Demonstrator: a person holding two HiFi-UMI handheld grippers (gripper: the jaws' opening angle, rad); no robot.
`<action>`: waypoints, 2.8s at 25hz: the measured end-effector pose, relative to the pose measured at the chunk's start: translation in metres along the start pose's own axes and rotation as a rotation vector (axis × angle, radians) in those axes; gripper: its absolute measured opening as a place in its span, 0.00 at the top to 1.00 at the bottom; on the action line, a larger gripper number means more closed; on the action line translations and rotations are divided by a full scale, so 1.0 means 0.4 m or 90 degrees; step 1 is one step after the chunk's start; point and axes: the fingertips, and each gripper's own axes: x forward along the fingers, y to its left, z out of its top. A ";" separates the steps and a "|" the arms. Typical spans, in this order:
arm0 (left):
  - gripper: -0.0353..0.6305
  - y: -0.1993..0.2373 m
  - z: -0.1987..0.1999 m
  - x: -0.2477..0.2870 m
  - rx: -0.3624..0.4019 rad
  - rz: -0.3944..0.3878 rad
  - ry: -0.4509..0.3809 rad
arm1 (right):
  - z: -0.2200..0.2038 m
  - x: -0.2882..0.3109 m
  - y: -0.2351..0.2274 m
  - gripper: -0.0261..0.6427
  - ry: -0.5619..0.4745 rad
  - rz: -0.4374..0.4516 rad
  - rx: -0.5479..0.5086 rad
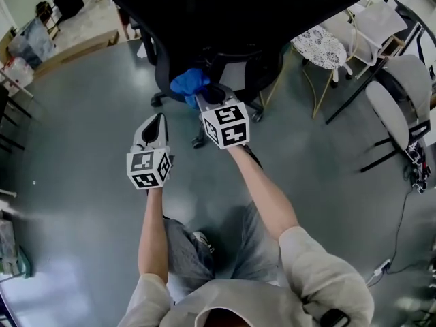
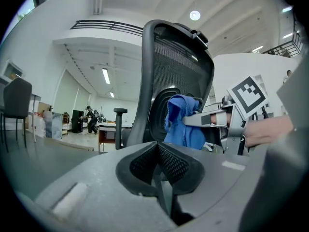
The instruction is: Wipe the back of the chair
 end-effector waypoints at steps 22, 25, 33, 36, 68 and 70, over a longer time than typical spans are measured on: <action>0.94 -0.142 0.039 0.016 0.012 -0.041 -0.016 | 0.062 -0.194 -0.381 0.86 0.008 -0.153 0.029; 0.94 -0.134 0.042 0.012 0.014 -0.036 -0.017 | 0.072 -0.228 -0.430 0.86 0.007 -0.175 0.024; 0.94 -0.120 0.049 -0.001 0.008 -0.020 -0.021 | 0.019 -0.288 -0.447 0.86 0.025 -0.195 0.027; 0.94 -0.114 0.050 -0.009 0.009 -0.012 -0.019 | -0.012 -0.286 -0.408 0.86 0.028 -0.182 0.029; 0.94 -0.044 -0.002 -0.041 0.029 0.015 0.018 | -0.056 0.009 -0.123 0.86 0.060 -0.030 0.000; 0.94 -0.055 -0.003 -0.031 0.026 0.009 0.016 | -0.063 0.001 -0.152 0.86 0.071 -0.042 -0.001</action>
